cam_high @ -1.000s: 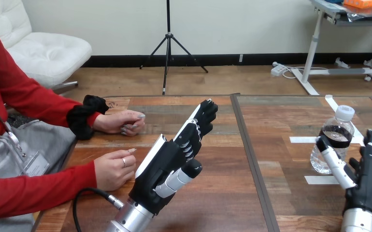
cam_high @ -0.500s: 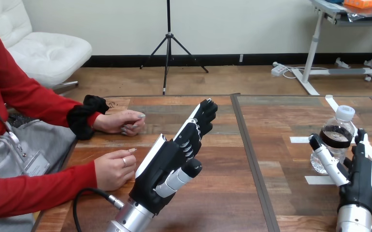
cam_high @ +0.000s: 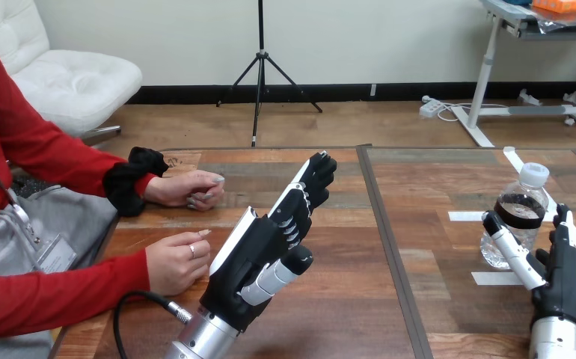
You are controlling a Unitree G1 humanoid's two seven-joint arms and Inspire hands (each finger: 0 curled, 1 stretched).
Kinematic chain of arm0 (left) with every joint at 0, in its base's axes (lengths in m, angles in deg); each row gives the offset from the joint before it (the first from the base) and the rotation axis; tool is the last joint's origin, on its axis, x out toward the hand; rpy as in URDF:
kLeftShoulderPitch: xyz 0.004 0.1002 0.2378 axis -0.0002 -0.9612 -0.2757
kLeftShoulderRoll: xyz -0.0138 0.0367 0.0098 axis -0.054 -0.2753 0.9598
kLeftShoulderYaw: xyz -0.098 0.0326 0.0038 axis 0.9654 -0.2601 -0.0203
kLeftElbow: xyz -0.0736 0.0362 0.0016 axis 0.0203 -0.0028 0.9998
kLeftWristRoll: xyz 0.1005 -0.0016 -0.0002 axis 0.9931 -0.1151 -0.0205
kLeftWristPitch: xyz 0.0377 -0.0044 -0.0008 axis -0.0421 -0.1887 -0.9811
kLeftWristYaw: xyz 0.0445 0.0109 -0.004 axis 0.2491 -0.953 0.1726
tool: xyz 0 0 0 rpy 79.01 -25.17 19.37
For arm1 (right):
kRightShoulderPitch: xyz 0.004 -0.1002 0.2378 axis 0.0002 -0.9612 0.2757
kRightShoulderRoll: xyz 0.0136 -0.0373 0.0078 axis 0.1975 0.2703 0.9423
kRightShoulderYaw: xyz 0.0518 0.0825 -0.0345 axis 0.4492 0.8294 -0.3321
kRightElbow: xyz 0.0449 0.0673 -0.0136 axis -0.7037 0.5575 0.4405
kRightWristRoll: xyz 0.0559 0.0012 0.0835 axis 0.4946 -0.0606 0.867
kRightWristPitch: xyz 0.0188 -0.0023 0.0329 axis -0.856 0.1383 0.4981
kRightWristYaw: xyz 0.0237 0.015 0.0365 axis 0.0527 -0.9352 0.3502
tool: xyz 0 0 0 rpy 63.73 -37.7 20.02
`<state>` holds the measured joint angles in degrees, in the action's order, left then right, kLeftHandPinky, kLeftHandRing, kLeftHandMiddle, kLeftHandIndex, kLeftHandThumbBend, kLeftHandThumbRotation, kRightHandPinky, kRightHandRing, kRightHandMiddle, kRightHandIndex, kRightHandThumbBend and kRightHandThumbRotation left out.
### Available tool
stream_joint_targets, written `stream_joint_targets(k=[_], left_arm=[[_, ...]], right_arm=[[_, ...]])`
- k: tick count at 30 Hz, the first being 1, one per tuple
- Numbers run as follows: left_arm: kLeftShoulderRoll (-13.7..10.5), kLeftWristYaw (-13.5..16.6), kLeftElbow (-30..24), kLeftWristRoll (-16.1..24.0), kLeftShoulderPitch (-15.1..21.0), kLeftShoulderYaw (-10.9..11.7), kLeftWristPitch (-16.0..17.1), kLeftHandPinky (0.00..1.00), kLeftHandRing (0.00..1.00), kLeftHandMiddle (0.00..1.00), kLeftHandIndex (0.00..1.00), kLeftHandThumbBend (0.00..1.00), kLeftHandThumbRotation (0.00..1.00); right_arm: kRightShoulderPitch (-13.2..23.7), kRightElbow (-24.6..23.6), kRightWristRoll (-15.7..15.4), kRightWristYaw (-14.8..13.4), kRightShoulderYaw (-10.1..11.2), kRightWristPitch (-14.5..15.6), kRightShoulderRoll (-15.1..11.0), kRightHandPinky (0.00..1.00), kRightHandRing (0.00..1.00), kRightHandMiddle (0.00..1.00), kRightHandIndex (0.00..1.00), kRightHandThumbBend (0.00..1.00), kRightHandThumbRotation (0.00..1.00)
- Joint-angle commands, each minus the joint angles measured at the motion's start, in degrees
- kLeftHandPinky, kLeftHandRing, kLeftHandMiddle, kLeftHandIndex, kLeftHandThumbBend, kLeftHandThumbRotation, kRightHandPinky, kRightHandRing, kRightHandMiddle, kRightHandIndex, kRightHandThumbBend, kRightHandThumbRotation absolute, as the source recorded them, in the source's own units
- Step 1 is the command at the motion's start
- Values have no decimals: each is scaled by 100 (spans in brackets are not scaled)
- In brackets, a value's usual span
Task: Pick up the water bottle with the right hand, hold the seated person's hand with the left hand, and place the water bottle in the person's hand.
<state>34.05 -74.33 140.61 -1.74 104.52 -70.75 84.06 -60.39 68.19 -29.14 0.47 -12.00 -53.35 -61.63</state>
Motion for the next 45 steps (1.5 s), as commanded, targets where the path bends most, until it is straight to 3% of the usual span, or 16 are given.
stream_joint_targets(k=[1,17,45], left_arm=[[72,14,-22,-22,312,-14,104,100,100,100,100,100,85],[79,72,-71,13,278,-25,120,100,100,100,100,100,85],[68,-112,-301,-200,183,-22,135,99,100,100,100,100,85]], right_arm=[[615,83,-59,15,-79,8,-188,92,100,100,100,100,58],[901,407,-46,103,-108,103,-304,94,100,100,100,100,54],[1246,805,24,342,-105,299,-428,91,100,100,100,100,51]])
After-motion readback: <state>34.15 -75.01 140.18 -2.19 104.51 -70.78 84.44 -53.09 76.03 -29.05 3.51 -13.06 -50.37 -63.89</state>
